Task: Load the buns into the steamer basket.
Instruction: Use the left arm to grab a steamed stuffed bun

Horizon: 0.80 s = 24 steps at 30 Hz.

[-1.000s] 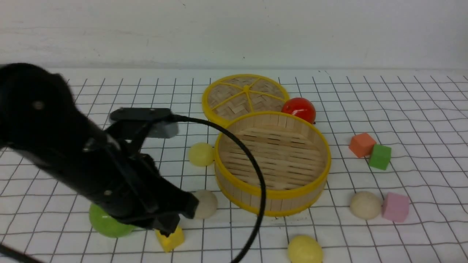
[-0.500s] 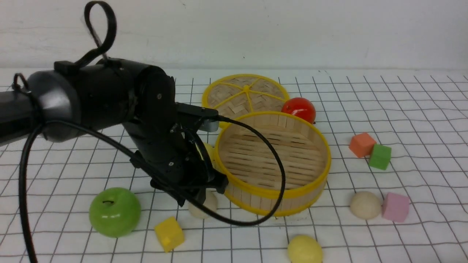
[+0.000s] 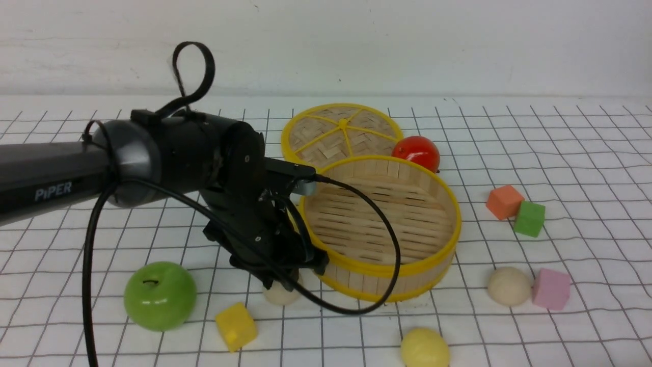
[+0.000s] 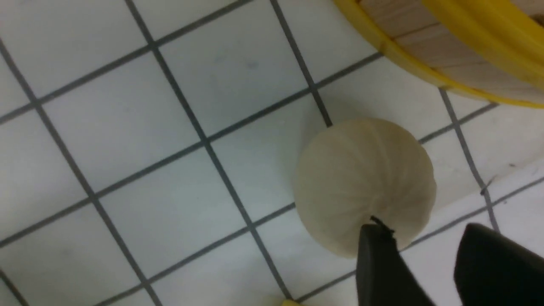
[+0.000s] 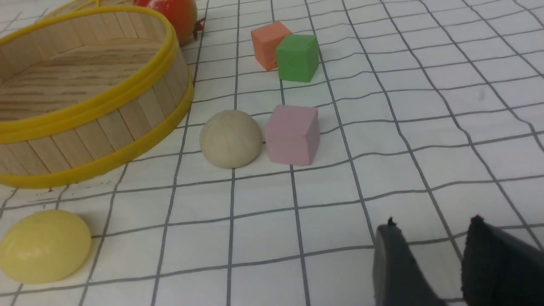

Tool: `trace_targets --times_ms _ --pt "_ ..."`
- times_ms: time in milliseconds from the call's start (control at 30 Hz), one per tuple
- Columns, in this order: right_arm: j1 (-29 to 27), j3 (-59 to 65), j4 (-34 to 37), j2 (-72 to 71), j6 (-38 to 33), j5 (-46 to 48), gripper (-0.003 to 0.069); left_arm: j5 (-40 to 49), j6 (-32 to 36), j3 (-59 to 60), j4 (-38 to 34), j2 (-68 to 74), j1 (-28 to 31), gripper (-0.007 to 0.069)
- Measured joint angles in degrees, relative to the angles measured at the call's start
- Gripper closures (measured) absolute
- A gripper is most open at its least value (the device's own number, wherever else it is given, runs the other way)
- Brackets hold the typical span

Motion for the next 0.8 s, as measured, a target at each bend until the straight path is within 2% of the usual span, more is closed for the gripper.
trace_targets --times_ms 100,133,200,367,567,733,800 --pt "0.0 0.0 0.0 0.0 0.0 0.0 0.0418 -0.05 0.0 0.0 0.65 0.28 0.0 0.0459" --pt "0.0 0.0 0.0 0.0 0.0 0.0 0.0418 -0.12 0.0 -0.07 1.33 0.69 0.0 0.0512" --pt "0.0 0.0 0.0 0.0 0.0 0.0 0.0418 -0.29 0.0 -0.06 1.93 1.41 0.0 0.0566" --pt "0.0 0.0 0.0 0.0 0.0 0.0 0.0418 0.23 0.0 -0.11 2.13 2.01 0.0 0.0607" --pt "0.0 0.0 0.0 0.0 0.0 0.0 0.0418 1.87 0.0 -0.1 1.95 -0.17 0.0 0.0568" --pt "0.0 0.0 0.0 0.0 0.0 0.0 0.0418 1.91 0.0 -0.17 1.66 -2.72 0.0 0.0482" --pt "0.0 0.0 0.0 0.0 0.0 0.0 0.0418 1.91 0.0 -0.17 1.53 -2.98 0.0 0.0423"
